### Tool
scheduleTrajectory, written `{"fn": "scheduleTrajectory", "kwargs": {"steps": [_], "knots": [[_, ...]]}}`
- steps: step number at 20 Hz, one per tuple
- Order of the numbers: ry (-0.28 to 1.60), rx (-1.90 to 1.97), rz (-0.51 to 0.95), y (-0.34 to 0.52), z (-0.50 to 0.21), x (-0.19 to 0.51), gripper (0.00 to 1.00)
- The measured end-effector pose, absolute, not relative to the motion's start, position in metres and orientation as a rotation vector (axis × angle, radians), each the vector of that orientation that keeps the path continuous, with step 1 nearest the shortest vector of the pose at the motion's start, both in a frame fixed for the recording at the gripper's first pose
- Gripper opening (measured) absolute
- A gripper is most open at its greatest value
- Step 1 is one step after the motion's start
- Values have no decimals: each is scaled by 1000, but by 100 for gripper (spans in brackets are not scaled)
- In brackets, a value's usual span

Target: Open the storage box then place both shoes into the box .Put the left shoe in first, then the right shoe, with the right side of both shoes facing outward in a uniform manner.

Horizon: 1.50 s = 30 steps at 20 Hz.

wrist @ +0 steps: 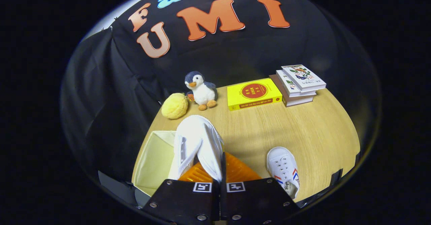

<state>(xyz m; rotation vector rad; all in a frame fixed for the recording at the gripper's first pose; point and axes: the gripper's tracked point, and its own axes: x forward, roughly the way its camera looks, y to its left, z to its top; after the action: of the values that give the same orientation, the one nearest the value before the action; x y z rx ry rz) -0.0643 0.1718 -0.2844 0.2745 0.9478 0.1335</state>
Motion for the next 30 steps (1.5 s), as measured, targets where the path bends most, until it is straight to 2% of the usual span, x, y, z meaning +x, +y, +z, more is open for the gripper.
{"fn": "scheduleTrajectory", "kwargs": {"steps": [10, 18, 22, 24, 27, 30], "knots": [[1090, 248, 191, 281, -314, -76, 3], [1266, 233, 35, 322, -377, -87, 3], [1322, 310, 25, 351, -402, -96, 6], [1331, 340, 47, 358, -407, -98, 10], [1311, 418, 177, 377, -388, -99, 29], [1212, 376, 301, 361, -355, -94, 41]]}}
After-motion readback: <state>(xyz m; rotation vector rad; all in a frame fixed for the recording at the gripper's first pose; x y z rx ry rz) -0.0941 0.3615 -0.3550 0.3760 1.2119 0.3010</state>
